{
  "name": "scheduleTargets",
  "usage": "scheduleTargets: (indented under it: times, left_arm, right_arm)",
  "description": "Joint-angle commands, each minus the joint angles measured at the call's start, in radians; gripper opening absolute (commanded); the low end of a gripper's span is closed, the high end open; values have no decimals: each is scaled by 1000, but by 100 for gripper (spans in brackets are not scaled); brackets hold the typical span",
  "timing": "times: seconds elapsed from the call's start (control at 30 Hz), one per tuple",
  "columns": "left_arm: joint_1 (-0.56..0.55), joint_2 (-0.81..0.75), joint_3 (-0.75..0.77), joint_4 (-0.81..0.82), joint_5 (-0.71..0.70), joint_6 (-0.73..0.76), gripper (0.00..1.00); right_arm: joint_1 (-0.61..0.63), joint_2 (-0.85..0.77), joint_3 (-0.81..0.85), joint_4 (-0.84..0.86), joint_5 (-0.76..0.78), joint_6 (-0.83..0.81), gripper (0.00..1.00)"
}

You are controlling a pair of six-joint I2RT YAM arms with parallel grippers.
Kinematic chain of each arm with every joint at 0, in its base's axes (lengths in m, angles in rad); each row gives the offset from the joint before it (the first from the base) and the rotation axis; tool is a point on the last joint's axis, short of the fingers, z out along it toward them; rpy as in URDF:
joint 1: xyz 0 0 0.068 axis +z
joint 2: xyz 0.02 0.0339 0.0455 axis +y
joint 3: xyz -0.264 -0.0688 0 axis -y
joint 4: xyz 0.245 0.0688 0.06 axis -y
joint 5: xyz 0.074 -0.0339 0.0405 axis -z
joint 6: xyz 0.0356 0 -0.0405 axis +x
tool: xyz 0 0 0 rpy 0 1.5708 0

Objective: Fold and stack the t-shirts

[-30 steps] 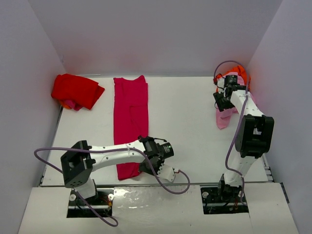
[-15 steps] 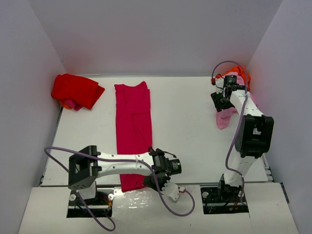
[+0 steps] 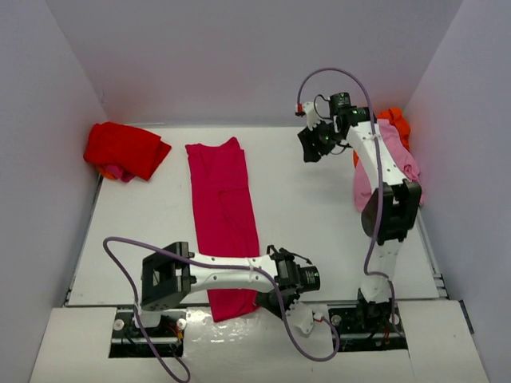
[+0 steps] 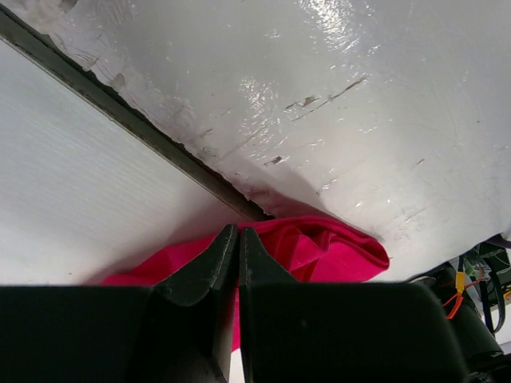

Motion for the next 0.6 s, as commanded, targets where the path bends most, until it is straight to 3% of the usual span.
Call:
scheduleTargets:
  times: [0.0, 0.13, 0.33, 0.57]
  left_arm:
    - [1, 9, 41, -25, -36, 12, 0]
    - [1, 24, 50, -31, -34, 13, 0]
    - [0, 42, 55, -38, -29, 18, 0]
    - [-2, 59, 56, -34, -31, 13, 0]
  right_arm:
    - [65, 158, 161, -224, -216, -73, 49]
    - [166, 310, 249, -415, -215, -182, 48]
    - [308, 374, 169, -415, -188, -259, 46]
    - [346, 341, 149, -416, -237, -287, 47]
